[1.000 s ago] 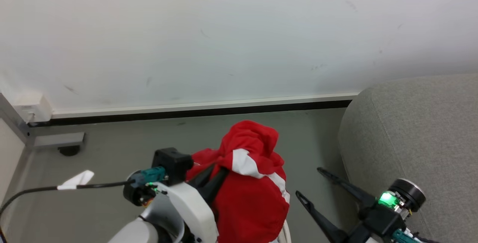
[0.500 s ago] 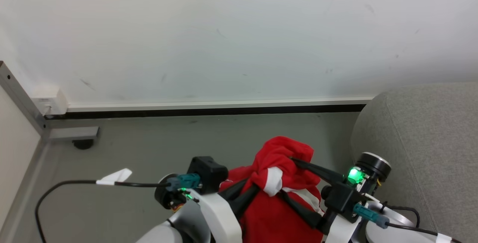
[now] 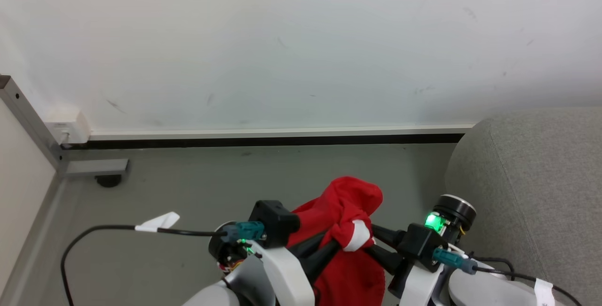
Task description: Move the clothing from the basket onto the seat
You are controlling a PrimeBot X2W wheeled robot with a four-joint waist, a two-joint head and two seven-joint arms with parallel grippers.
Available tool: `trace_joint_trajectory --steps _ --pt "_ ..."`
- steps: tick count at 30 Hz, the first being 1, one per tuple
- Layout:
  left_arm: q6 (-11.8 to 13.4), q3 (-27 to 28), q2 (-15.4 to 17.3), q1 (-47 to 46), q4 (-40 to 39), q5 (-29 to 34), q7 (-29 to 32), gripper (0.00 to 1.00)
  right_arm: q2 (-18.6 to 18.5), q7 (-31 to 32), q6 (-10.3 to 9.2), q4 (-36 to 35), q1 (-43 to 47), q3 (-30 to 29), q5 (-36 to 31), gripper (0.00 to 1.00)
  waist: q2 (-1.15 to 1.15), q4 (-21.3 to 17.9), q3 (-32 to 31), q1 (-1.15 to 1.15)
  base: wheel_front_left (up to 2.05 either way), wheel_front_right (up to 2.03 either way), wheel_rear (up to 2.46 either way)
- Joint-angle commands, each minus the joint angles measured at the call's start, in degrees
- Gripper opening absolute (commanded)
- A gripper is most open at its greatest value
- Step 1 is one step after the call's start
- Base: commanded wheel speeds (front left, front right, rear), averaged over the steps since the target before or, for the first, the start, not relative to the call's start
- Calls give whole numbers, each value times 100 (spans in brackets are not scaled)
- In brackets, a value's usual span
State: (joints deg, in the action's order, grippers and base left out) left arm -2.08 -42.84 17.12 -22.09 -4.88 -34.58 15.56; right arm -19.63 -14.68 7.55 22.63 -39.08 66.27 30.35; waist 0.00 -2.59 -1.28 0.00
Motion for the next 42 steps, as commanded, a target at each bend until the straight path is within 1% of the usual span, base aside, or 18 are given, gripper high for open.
trace_joint_trajectory --steps 1,3,4,5,7,8,9,11,16,19,23,25,27,31,36,42 --pt "37 35 26 38 16 -43 -72 0 -28 -36 -12 22 -110 -30 90 0 0 -5 1 0 0 0 0" --pt "68 66 45 80 28 -33 -129 0 -59 -52 -12 37 -119 -80 162 0 0 -10 3 0 0 0 0" --pt "102 87 50 102 33 -7 -171 9 -80 -57 -12 41 -120 -88 171 0 0 -7 3 0 0 0 0" --pt "134 110 50 127 42 23 -224 38 -89 -60 -12 50 -94 -134 222 0 0 -4 4 0 0 0 0" --pt "173 104 62 205 79 41 -315 57 -92 -55 -12 24 -17 -217 302 0 0 -4 4 0 0 0 0" --pt "212 129 56 240 91 52 -380 83 -97 -57 -13 -1 14 -286 333 0 0 -6 8 0 0 0 0" --pt "240 155 51 268 108 91 -474 100 -103 -58 -13 -24 43 -357 345 0 0 -7 14 0 0 0 0" --pt "338 230 15 389 177 114 -706 100 -135 -59 -13 -78 51 -525 222 0 0 -12 27 0 0 0 0" --pt "476 348 -16 718 467 204 -1342 100 -71 -60 -13 -200 233 -896 105 0 0 -12 37 0 0 0 0" --pt "558 448 -18 930 648 280 -1840 100 -91 -60 -13 -265 297 -1060 63 0 0 10 33 0 0 0 0" --pt "617 461 63 1146 1004 554 -2567 100 -121 -61 -13 -304 356 -1266 1 0 0 52 22 0 0 0 0" --pt "634 480 43 1246 1219 639 -2820 100 -121 -61 -13 -298 398 -1379 -28 0 0 82 11 0 0 0 0" --pt "587 506 41 1298 1407 764 -2978 100 -112 -60 -13 -297 427 -1450 -50 0 0 108 1 0 0 0 0" --pt "446 641 -65 1383 1631 904 -3071 100 -98 -61 -13 -323 473 -1598 -89 0 0 150 -1 0 0 0 0" --pt "236 958 -258 1510 1547 1211 -3073 100 -113 -60 -13 -318 543 -1720 -122 0 0 178 -8 0 0 0 0" --pt "-73 1185 -434 1609 1564 1524 -3075 100 -144 -60 -13 -331 535 -1819 -138 0 0 118 -15 0 0 0 0"
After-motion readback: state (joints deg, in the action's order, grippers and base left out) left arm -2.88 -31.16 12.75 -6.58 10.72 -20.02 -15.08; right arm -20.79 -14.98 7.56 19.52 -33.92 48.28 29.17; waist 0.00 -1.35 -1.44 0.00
